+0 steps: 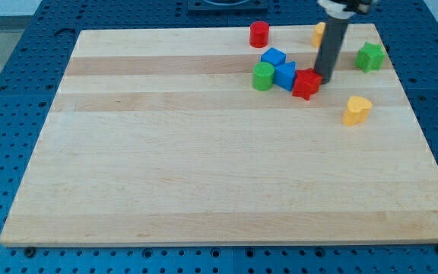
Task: Slide the red star towards the green circle
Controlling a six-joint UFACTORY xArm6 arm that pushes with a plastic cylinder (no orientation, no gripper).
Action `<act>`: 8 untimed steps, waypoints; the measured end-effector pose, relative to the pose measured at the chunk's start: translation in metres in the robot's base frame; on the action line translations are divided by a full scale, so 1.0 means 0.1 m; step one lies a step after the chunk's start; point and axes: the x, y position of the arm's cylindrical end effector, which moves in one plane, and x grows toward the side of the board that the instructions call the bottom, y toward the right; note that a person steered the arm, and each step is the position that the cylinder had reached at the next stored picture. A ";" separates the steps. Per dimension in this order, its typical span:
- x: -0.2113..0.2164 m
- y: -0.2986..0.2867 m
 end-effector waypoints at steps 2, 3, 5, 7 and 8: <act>0.00 -0.43; 0.00 -0.40; 0.04 -0.13; 0.28 -0.16; 0.35 -0.44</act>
